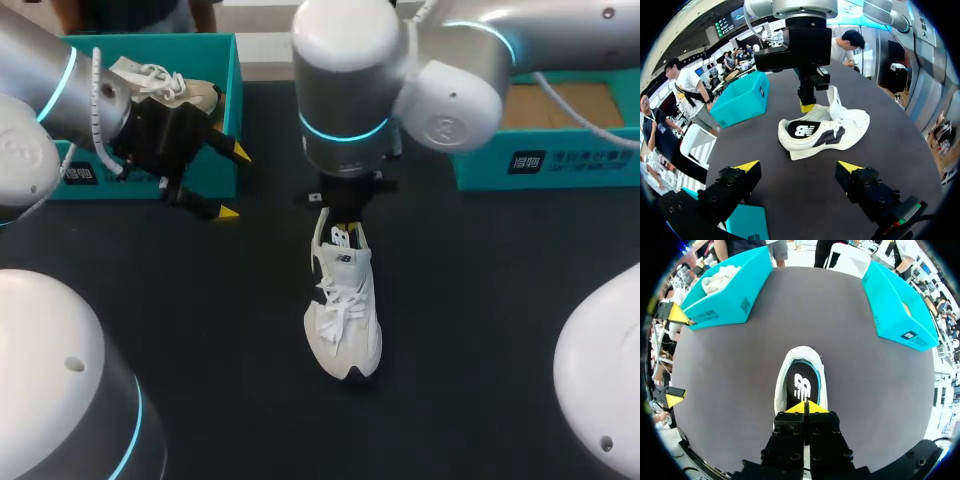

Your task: Take the shoe out of the shoebox, open the shoe tongue, remove and reinsert the insole, then place the shoe into the shoebox

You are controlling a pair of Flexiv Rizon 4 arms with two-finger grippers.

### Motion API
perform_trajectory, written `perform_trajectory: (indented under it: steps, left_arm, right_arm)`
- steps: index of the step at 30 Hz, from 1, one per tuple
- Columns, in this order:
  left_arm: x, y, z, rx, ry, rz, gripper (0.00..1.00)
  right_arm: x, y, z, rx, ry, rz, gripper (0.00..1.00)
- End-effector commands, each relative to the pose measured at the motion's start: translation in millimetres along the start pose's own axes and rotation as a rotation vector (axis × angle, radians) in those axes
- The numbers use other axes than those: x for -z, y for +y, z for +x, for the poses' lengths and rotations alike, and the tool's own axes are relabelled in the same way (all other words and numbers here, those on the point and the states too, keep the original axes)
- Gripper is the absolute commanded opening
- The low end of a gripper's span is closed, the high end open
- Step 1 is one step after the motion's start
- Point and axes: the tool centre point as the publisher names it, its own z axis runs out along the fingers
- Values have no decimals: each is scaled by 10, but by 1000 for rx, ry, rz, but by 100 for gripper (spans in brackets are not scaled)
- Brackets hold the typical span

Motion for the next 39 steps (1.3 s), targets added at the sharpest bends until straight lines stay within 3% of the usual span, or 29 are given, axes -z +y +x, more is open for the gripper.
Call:
perform_trajectory:
  steps: [1,16,25,39]
  left_arm:
    - [4,-1,2,0,1,-3,100]
    - [4,-1,2,0,1,-3,100]
    - [4,-1,2,0,1,-3,100]
    - [4,-1,2,0,1,-3,100]
  right_arm:
    - [-84,-20,43,-10,-74,21,0]
    - [-464,-153,1,-118,-97,7,0]
    - [-596,-167,-52,-102,-160,6,0]
    - [-1020,-175,-15,-85,-142,38,0]
